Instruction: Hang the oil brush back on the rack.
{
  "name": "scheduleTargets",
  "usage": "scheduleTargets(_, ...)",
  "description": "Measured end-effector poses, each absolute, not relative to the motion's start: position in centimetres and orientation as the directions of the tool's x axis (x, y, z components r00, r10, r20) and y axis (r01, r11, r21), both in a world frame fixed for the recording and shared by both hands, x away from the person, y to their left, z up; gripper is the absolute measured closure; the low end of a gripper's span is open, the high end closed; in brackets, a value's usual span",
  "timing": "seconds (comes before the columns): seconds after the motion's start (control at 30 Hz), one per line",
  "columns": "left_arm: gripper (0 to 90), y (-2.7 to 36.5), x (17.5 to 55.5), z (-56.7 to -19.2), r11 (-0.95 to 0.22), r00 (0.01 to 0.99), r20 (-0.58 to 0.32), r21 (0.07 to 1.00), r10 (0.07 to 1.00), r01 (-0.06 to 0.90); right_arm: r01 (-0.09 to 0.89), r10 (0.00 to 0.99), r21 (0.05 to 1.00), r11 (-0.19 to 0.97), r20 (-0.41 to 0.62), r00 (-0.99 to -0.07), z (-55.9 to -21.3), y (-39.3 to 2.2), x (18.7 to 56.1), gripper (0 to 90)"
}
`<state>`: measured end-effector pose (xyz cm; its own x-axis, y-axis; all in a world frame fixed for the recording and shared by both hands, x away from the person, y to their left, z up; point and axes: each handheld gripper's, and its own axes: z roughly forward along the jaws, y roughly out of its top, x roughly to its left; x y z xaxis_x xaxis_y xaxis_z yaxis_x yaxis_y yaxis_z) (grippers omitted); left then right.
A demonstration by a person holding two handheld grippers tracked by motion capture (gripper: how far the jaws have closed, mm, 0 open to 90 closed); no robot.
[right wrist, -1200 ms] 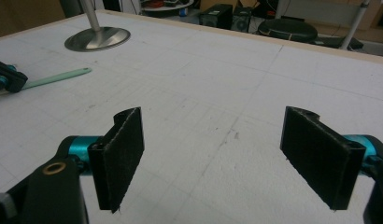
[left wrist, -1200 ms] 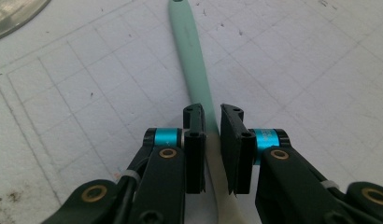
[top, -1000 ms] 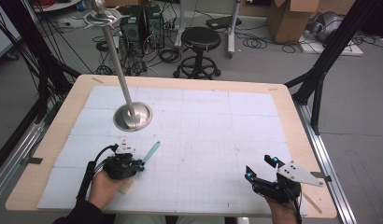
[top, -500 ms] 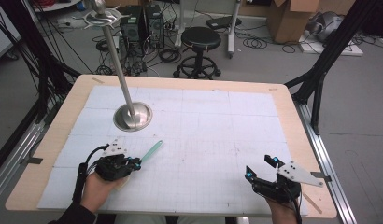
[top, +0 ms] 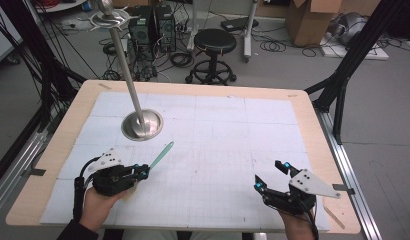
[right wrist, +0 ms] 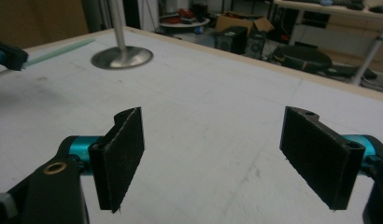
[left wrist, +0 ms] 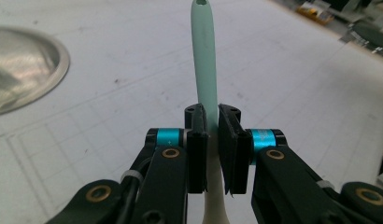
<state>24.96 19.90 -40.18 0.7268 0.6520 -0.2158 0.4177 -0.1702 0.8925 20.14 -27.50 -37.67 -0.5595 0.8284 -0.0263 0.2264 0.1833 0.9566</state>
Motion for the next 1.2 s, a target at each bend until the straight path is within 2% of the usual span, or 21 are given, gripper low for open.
scheduleTargets(0.23,81.7,20.1,24.3,-38.9,-0.127,0.78,-0.197,0.935,0.593,0.332,0.094,0.739,0.964,0.249,-0.127,-0.661,-34.5,-23.4,20.0,21.9)
scheduleTargets(0.4,81.6,20.3,23.8,-38.1,-0.087,0.812,-0.187,0.956,0.553,0.28,0.06,0.64,0.977,0.207,-0.089,-0.763,-32.9,-19.5,20.9,21.6)
scheduleTargets(0.73,81.6,19.7,22.4,-36.6,-0.055,0.894,-0.139,0.982,0.425,0.179,0.105,0.435,0.98,0.171,0.021,-0.9,-33.2,-14.3,22.2,21.5)
scheduleTargets(1.03,81.5,18.9,21.8,-36.3,-0.025,0.941,-0.109,0.992,0.32,0.124,0.131,0.333,0.982,0.136,0.08,-0.939,-34.1,-12.5,22.7,23.1)
scheduleTargets(1.2,81.5,18.6,21.5,-36.3,-0.025,0.956,-0.093,0.994,0.279,0.104,0.123,0.29,0.986,0.112,0.087,-0.953,-34.1,-12.1,22.8,29.4)
